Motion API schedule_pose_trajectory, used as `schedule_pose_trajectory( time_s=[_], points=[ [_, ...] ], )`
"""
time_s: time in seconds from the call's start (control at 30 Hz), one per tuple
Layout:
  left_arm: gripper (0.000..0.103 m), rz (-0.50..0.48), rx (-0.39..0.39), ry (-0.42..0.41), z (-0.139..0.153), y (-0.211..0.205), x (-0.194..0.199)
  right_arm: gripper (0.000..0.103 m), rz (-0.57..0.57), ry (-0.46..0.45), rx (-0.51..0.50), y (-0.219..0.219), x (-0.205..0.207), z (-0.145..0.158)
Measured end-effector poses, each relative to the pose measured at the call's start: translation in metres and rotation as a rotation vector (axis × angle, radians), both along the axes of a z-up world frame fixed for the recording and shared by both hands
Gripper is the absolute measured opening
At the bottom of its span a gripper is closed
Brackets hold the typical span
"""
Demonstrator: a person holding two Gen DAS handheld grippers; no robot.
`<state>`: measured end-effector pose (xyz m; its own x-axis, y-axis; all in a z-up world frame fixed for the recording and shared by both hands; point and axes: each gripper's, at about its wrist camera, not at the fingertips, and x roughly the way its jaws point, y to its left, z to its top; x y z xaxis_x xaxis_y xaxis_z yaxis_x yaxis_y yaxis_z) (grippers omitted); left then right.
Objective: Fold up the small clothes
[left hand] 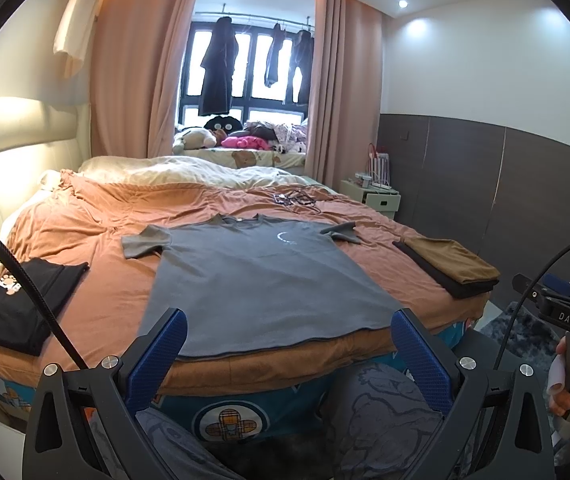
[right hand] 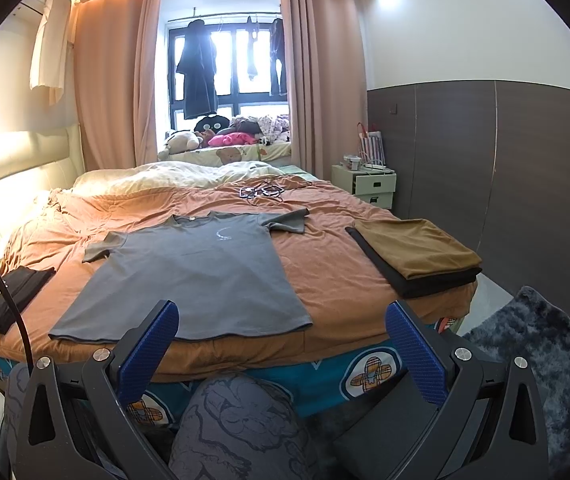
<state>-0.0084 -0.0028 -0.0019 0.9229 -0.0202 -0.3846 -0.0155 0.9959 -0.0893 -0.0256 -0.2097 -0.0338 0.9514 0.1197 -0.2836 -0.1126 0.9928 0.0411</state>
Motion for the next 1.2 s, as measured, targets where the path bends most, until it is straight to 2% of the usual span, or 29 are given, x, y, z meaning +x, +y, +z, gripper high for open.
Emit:
schedule_pose_trajectory(
  time_s=[1.2],
  points=[
    [0.102, 0.006, -0.012, 0.002, -0.0034, 0.0059, -0.0022, 0.103, 0.004, -0.002, 0.001, 0.0011, -0.0002, 0.0007]
  ],
)
